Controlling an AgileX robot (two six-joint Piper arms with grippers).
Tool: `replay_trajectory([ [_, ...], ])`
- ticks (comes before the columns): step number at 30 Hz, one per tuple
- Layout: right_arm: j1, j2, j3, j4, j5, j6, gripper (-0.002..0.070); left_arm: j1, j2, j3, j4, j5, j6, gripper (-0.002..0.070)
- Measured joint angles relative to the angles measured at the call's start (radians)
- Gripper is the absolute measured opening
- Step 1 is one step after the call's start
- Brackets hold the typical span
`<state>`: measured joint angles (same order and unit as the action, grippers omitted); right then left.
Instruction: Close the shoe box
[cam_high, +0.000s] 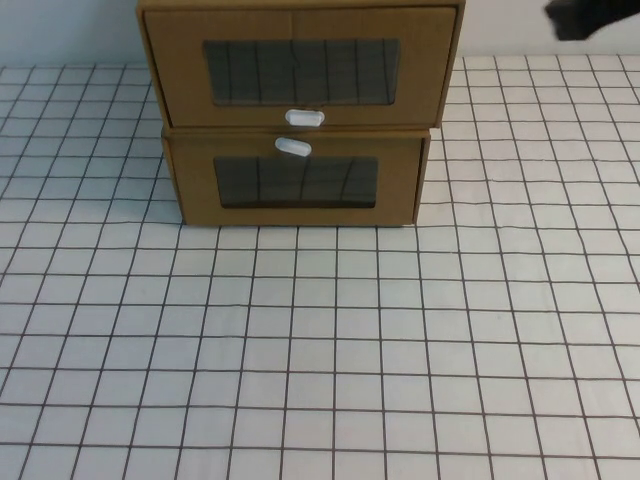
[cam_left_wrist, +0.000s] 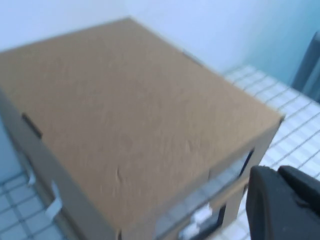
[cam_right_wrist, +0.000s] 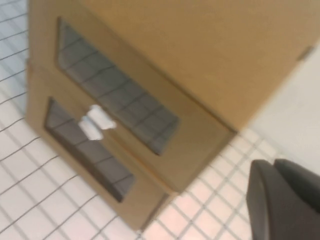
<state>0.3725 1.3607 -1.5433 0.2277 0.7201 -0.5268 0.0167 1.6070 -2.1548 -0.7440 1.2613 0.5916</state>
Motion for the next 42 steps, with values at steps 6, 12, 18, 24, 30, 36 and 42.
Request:
replay_trajectory([
  [6,-0.06,-0.307,0.285,-0.008,-0.178,0.009,-0.0013,0.0,-0.239,0.33,0.141,0.0,0.063,-0.0005],
  [12,-0.062,-0.599,0.63,0.012,-0.301,0.009,-0.0013,0.0,-0.484,0.736,0.24,-0.134,0.077,-0.0005],
  [18,-0.062,-0.861,0.862,0.128,-0.251,0.01,-0.0013,0.0,-0.755,1.076,0.262,-0.485,0.065,-0.0005],
  [24,-0.062,-1.054,0.986,0.13,-0.217,0.01,-0.0013,0.0,-0.917,1.383,0.133,-0.606,0.031,-0.0005],
  [30,-0.062,-1.102,1.064,0.134,-0.208,0.01,-0.0013,0.0,-1.003,1.591,-0.032,-0.575,0.094,-0.0005],
  [36,-0.062,-1.105,1.084,0.142,-0.155,0.01,-0.0013,-0.004,-1.17,1.601,-0.087,-0.517,0.186,-0.0005],
  [42,-0.062,-1.105,1.084,0.142,-0.091,0.01,-0.0013,-0.004,-1.242,1.601,-0.118,-0.527,0.192,-0.0005],
])
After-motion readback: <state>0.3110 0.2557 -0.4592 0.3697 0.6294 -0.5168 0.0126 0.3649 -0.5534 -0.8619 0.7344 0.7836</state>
